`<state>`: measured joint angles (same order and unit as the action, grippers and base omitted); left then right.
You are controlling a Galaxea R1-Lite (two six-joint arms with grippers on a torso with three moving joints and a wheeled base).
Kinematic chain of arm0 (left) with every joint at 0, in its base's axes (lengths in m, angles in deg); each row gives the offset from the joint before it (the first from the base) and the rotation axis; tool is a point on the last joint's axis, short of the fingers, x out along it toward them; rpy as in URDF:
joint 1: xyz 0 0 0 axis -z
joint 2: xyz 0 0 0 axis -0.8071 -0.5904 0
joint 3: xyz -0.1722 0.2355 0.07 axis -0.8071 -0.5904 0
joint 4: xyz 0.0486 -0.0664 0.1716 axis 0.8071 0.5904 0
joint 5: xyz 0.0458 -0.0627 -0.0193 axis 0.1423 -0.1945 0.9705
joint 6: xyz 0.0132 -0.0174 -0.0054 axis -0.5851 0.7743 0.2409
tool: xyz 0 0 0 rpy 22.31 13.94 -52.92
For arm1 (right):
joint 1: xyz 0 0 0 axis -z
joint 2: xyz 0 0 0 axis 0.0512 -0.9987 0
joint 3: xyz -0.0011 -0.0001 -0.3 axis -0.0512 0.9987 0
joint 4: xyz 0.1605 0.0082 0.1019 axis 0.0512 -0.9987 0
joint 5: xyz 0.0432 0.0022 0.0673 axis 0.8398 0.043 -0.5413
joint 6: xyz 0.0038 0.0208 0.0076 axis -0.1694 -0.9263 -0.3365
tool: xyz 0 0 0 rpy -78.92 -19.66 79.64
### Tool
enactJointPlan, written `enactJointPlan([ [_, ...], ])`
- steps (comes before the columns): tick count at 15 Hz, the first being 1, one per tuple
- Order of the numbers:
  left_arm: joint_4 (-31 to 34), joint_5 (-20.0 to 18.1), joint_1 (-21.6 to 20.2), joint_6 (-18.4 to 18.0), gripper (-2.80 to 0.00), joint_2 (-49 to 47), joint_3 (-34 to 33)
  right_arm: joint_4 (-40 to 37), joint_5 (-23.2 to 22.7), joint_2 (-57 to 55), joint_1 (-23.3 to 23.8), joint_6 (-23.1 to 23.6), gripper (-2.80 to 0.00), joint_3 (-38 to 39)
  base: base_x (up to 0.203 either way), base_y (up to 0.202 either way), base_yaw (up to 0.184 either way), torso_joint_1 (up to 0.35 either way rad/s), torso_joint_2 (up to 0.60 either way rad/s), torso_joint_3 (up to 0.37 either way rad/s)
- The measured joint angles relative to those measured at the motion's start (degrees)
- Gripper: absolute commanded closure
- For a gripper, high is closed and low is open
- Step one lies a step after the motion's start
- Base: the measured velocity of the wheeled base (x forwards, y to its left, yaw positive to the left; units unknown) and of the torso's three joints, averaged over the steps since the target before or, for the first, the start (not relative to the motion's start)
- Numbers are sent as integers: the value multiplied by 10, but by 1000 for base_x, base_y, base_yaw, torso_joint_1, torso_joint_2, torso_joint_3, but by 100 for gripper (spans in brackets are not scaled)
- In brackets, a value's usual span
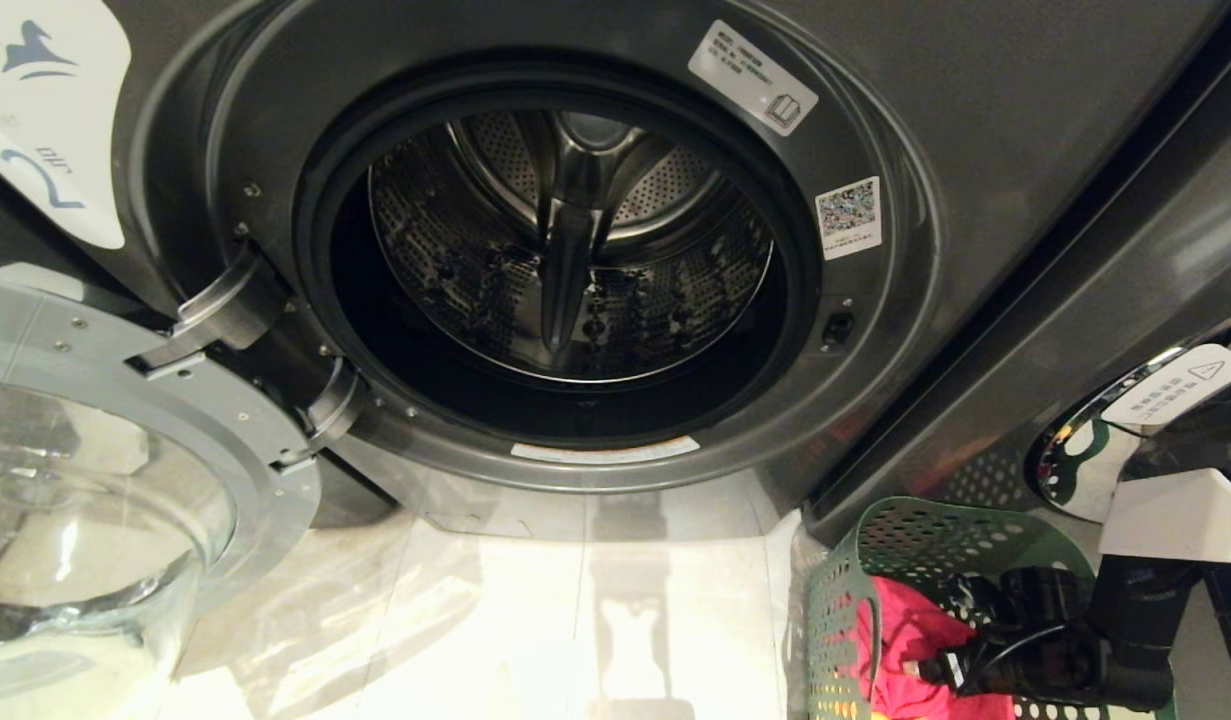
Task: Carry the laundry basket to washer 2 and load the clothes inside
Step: Place the clothes into the washing machine
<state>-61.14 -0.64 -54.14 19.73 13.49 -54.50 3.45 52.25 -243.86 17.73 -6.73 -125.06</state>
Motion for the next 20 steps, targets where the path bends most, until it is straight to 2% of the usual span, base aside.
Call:
enactJointPlan([
  [2, 0, 0, 0, 0, 0, 0, 0, -1, -17, -18, 1, 47, -280, -18, 0, 0, 0, 0, 0, 0],
  [5, 0, 0, 0, 0, 0, 0, 0, -14, -82, -39, 1, 70, -280, -27, 0, 0, 0, 0, 0, 0],
  [11, 0, 0, 0, 0, 0, 0, 0, -41, -103, -63, 7, 119, -280, -25, 0, 0, 0, 0, 0, 0],
  [20, 0, 0, 0, 0, 0, 0, 0, -32, -106, -114, 8, 138, -280, -35, 0, 0, 0, 0, 0, 0],
])
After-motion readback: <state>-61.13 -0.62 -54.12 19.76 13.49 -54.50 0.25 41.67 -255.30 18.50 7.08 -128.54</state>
